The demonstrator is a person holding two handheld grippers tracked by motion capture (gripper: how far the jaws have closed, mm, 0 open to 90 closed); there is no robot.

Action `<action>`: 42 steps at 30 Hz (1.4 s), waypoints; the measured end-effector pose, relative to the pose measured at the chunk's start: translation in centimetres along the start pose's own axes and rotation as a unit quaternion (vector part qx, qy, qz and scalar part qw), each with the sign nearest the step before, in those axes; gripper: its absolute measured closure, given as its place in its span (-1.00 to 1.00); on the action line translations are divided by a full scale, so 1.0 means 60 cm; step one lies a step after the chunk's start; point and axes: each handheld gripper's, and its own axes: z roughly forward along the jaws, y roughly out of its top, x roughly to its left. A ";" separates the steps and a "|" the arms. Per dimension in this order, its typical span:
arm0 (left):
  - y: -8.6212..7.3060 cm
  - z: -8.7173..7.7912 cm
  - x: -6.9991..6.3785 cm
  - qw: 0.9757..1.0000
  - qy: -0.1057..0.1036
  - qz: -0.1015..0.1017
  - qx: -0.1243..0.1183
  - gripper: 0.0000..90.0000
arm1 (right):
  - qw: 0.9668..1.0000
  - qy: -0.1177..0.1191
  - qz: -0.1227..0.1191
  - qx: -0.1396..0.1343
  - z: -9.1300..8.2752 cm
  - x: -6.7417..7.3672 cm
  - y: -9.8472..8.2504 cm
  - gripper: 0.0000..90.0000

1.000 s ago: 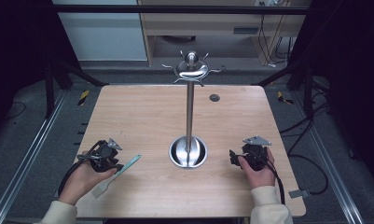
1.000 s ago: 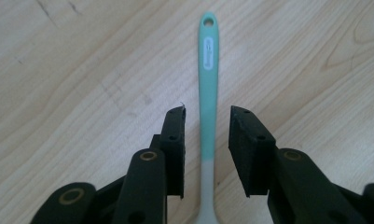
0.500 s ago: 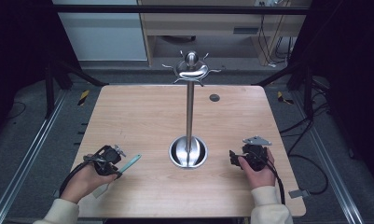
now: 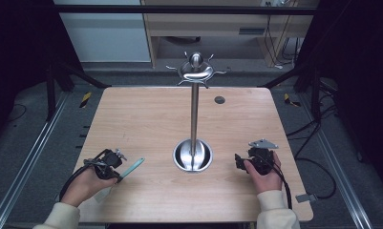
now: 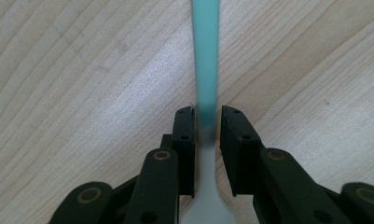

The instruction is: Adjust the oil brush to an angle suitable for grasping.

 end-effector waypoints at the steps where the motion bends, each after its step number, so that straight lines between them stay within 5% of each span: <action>1: 0.000 0.001 0.000 1.000 -0.001 0.000 0.001 0.69 | 1.000 0.000 0.001 0.000 0.000 0.000 0.000 -0.66; 19: -0.001 0.007 0.004 1.000 -0.011 -0.006 0.004 0.80 | 1.000 0.005 0.003 0.001 0.001 -0.002 -0.001 -0.66; 24: -0.003 0.002 0.000 1.000 0.003 -0.005 -0.003 0.82 | 1.000 0.004 0.010 0.002 0.001 -0.003 -0.001 -0.66; 30: -0.013 -0.026 -0.011 0.999 0.007 0.005 -0.045 0.82 | 1.000 0.004 0.014 0.003 0.002 -0.006 -0.003 -0.66; 38: -0.024 -0.061 -0.025 0.994 0.003 0.013 -0.112 0.82 | 1.000 0.003 0.020 -0.003 -0.003 -0.007 -0.005 -0.67; 42: -0.023 -0.073 -0.028 0.988 0.009 0.008 -0.154 0.82 | 1.000 0.000 0.022 -0.005 -0.006 -0.010 -0.008 -0.67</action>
